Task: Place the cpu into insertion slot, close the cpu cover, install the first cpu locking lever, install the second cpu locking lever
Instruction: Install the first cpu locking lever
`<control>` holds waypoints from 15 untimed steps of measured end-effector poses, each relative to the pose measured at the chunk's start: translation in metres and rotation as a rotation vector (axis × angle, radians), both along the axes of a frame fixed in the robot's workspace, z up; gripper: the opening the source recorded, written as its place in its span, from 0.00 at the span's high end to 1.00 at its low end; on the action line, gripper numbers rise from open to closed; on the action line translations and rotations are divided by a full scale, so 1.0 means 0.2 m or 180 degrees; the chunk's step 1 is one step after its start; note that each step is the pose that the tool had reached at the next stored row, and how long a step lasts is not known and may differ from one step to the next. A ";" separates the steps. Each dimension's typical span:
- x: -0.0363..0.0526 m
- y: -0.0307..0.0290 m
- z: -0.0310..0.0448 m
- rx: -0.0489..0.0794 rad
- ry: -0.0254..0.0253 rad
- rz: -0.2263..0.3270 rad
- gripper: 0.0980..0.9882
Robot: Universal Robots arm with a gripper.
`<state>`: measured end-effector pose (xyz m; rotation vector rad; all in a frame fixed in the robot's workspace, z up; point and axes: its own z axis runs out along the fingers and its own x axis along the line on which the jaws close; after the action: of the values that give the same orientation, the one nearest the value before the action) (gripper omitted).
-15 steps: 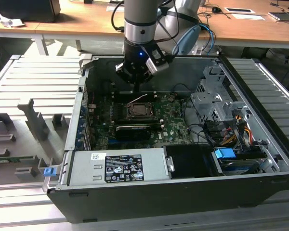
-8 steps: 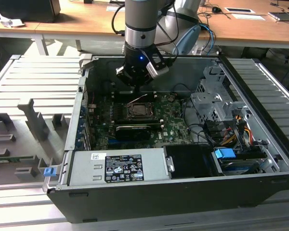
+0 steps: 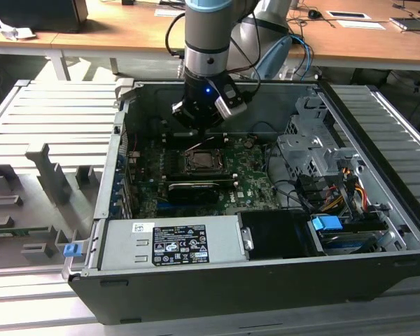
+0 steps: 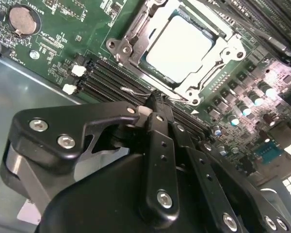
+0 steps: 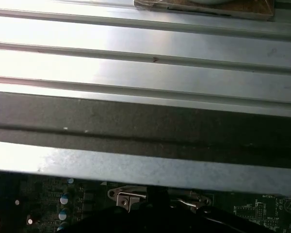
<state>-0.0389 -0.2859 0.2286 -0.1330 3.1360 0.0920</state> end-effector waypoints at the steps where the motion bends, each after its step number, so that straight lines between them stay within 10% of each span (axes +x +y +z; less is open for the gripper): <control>1: 0.002 0.006 -0.004 0.0004 0.0000 0.0000 0.99; 15: 0.078 0.030 -0.075 0.0004 0.0000 0.0001 0.99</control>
<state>-0.0233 -0.2799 0.2137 -0.1338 3.1359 0.0941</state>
